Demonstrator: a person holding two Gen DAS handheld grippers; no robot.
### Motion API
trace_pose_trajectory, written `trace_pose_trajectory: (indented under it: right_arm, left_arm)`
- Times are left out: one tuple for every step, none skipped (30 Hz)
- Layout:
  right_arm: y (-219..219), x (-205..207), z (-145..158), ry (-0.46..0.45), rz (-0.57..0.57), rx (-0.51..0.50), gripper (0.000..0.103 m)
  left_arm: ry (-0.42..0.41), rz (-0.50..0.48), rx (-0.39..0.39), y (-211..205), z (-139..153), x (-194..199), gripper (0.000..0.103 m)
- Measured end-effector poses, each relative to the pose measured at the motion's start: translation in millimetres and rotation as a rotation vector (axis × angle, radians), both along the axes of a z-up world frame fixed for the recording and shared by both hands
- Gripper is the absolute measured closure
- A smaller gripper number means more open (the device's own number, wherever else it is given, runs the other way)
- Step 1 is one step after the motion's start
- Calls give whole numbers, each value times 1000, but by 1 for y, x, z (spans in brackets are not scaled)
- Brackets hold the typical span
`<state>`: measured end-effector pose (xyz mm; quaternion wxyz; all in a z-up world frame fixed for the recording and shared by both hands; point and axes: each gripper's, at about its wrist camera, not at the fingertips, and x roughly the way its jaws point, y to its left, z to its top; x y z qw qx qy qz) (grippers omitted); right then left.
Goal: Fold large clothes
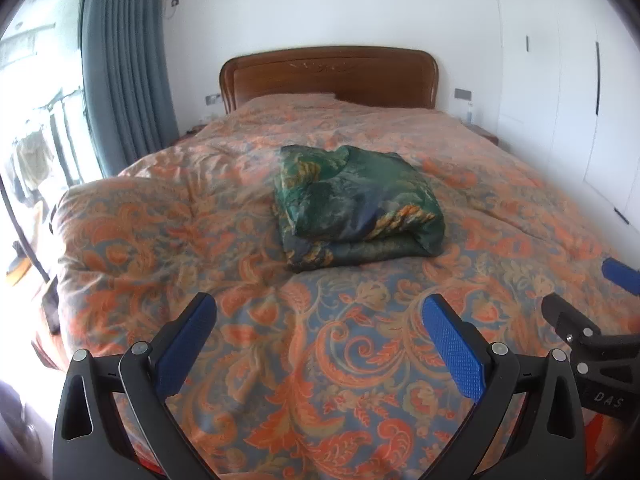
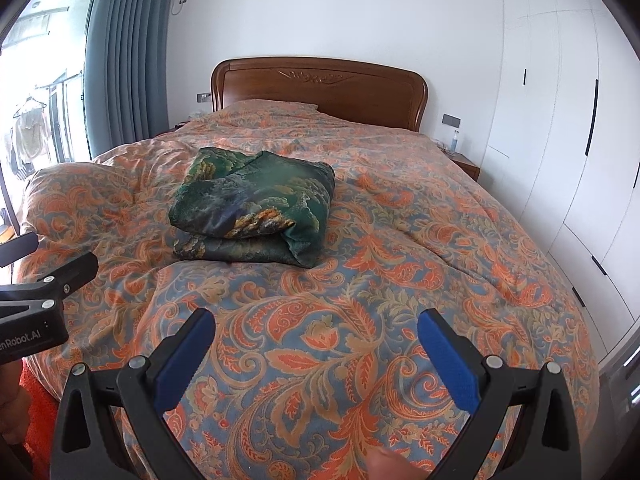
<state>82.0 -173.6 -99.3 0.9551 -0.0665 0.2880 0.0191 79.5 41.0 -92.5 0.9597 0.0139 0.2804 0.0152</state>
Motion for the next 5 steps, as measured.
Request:
trace_pose_trajectory:
  right_arm:
    - [0, 1, 0, 0, 0, -1, 0]
    - [0, 1, 0, 0, -1, -2, 0]
    - [0, 1, 0, 0, 0, -2, 0]
    - [0, 1, -1, -1, -1, -3, 0]
    - [0, 1, -1, -1, 0, -3, 0]
  left_arm:
    - [-6, 3, 11, -2, 0, -1, 0]
    - [-12, 6, 18, -3, 0, -1, 0]
    - [-12, 8, 15, -4, 0, -1, 0]
    - [-11, 9, 10, -4, 0, -1, 0]
    - [-12, 11, 6, -3, 0, -1, 0]
